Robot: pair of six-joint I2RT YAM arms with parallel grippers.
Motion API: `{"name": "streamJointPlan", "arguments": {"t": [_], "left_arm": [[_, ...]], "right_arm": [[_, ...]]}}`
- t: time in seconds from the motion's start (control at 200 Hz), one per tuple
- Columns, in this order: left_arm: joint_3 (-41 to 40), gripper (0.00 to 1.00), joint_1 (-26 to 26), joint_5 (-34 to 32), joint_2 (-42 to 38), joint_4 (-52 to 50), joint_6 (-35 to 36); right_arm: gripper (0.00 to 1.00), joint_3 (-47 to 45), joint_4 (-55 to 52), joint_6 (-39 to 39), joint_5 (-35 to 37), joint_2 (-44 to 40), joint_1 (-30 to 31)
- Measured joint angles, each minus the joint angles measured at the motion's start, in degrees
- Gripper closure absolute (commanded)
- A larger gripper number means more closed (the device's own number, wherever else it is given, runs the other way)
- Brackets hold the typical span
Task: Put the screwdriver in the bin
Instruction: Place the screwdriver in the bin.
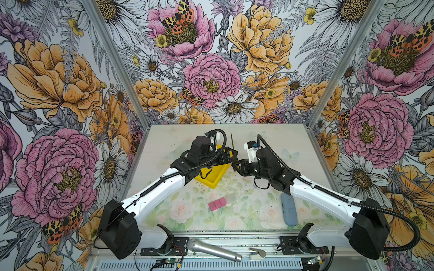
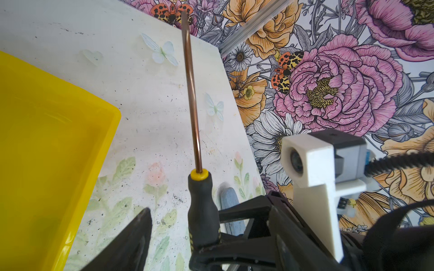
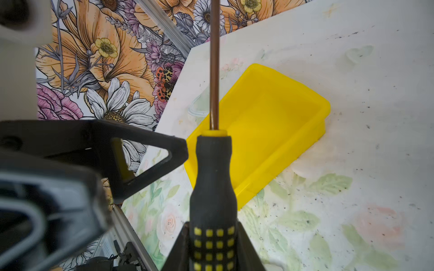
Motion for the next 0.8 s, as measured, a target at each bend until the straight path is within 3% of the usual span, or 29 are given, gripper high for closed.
{"name": "streamJointPlan", "arguments": {"t": [0.565,0.801], "left_arm": [[-3.78,0.41,0.0,-0.37,-0.02,3.56,-2.51],[-3.78,0.42,-0.04,-0.39,-0.02,3.78,-2.99]], "right_arm": [[0.95,-2.19,5.7,1.7,-3.43,0.96,0.11],[0.94,-2.97,5.97,1.7,-4.09,1.51,0.11]]}}
